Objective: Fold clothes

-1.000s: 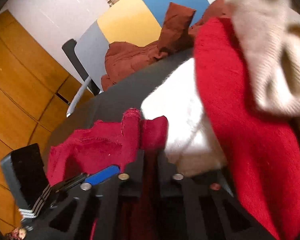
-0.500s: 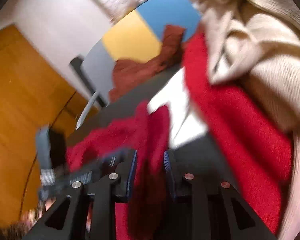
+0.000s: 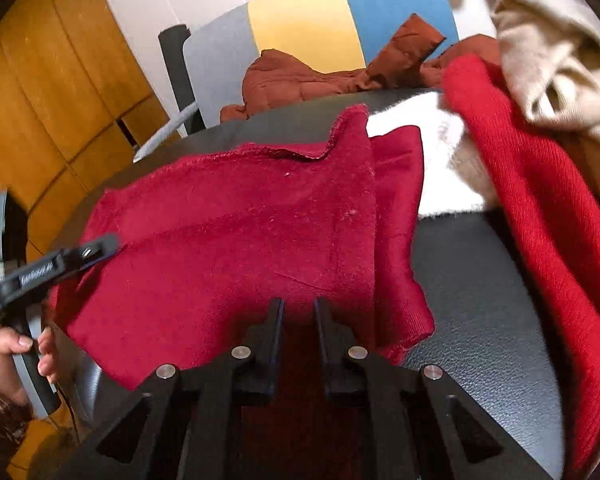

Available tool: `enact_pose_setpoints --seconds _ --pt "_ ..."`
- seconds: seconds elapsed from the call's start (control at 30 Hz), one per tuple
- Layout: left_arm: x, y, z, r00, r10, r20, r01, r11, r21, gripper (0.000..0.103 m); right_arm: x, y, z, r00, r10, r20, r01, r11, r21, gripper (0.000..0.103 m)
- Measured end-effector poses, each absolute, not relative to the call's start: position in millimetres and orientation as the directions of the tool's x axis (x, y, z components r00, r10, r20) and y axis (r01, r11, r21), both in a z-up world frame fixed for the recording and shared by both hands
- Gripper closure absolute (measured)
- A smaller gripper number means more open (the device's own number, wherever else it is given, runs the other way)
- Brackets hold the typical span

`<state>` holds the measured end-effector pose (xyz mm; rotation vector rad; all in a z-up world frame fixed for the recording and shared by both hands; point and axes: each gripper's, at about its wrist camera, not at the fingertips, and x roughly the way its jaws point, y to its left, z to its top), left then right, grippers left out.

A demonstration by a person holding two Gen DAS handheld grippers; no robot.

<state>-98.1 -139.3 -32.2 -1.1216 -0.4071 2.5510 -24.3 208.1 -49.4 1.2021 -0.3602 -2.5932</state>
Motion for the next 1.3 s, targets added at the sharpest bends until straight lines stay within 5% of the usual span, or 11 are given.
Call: enact_pose_setpoints --seconds 0.13,0.33,0.4,0.5,0.57,0.73,0.93,1.3 --pt "-73.9 -179.0 -36.4 -0.700 0.181 -0.691 -0.070 -0.980 -0.186 0.074 -18.6 210.2 -52.9 -0.631 -0.344 -0.695 0.122 -0.929 0.349 0.089" --pt "-49.2 -204.0 -47.8 -0.712 0.153 -0.685 -0.063 -0.986 -0.155 0.075 -15.9 207.9 -49.8 -0.636 -0.335 -0.695 0.114 -0.932 0.345 0.089" --pt "-46.9 -194.2 -49.8 -0.718 0.128 -0.684 -0.076 -0.992 -0.106 0.075 -14.6 215.1 -44.9 -0.641 -0.363 -0.677 0.106 -0.915 0.390 0.083" --pt "-45.8 -193.5 -52.6 -0.724 0.138 -0.676 -0.070 -0.989 -0.127 0.075 -5.6 233.5 -36.2 -0.694 -0.364 -0.621 0.068 -0.892 0.447 0.055" --pt "-45.2 -200.5 -52.6 -0.724 0.167 -0.669 -0.054 -0.981 -0.186 0.075 -3.0 244.7 -31.8 -0.719 -0.314 -0.620 0.015 -0.899 0.437 0.025" --pt "-37.2 -199.5 -49.5 -0.709 0.175 -0.683 -0.058 -0.980 -0.191 0.075 -9.5 265.4 -31.8 -0.722 -0.288 -0.629 -0.033 -0.894 0.447 0.022" --pt "-24.9 -169.8 -41.0 -0.709 0.228 -0.667 -0.140 -0.973 -0.184 0.074 -32.9 269.8 -50.6 -0.667 -0.379 -0.641 -0.030 -0.846 0.532 0.024" --pt "-5.3 -88.5 -22.7 -0.692 0.365 -0.623 -0.339 -0.926 -0.166 0.074 -44.2 254.4 -63.0 -0.645 -0.330 -0.689 -0.078 -0.869 0.489 0.072"
